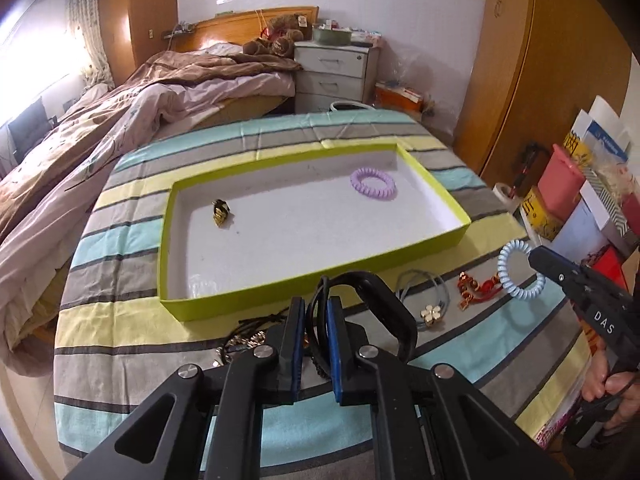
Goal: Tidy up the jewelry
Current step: 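Carry the black watch band and blue hair tie into the box with both tools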
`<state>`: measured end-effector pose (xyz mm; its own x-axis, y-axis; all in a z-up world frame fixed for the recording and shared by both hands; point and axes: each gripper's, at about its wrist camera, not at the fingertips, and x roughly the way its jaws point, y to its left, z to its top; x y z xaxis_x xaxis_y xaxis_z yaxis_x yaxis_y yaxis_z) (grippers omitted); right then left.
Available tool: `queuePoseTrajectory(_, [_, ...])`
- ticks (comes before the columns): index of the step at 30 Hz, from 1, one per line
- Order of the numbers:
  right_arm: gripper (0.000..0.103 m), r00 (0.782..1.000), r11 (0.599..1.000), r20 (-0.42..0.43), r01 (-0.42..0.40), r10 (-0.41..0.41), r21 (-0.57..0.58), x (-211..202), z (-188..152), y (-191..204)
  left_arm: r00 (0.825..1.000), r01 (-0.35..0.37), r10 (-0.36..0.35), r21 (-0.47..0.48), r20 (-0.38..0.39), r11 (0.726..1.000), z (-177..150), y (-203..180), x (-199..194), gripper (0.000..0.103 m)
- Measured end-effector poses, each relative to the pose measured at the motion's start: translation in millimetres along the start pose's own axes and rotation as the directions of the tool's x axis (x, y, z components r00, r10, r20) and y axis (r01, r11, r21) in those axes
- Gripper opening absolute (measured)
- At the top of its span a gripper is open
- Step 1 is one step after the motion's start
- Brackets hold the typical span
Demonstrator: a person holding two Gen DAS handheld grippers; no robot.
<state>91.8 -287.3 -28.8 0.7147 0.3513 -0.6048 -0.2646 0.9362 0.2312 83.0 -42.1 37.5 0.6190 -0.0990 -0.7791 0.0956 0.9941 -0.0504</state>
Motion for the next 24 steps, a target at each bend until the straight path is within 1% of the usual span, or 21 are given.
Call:
queuePoseTrajectory(6, [0.01, 1.0, 1.0, 0.016, -0.013, 0.013, -0.001, -1.7, 13.7, 6.6, 1.0, 0.013, -0.013, -0.024, 0.018, 1.0, 9.9, 10.0, -6.9, 0.011])
queuePoseTrajectory(11, [0.01, 0.999, 0.999, 0.024, -0.035, 0.036, -0.023, 3.3, 30.6, 19.4, 0.999, 0.006, -0.004, -0.051, 0.037, 0.999, 24.1, 26.4, -9.4, 0.011])
queuePoseTrajectory(17, [0.01, 0.997, 0.996, 0.001, -0.082, 0.082, -0.038, 31.7, 55.8, 38.3, 1.0, -0.009, 0.012, -0.09, 0.027, 0.996, 39.9, 51.7, 5.0, 0.011])
queuePoseTrajectory(20, [0.01, 0.995, 0.994, -0.022, -0.097, 0.096, -0.053, 50.7, 68.0, 48.8, 1.0, -0.024, 0.026, -0.102, 0.011, 0.994, 44.2, 62.9, 16.8, 0.011])
queuePoseTrajectory(24, [0.01, 0.991, 0.989, -0.066, -0.123, 0.117, -0.082, 79.7, 83.2, 66.3, 1.0, -0.023, 0.021, -0.126, -0.017, 0.992, 47.8, 76.9, 33.4, 0.011])
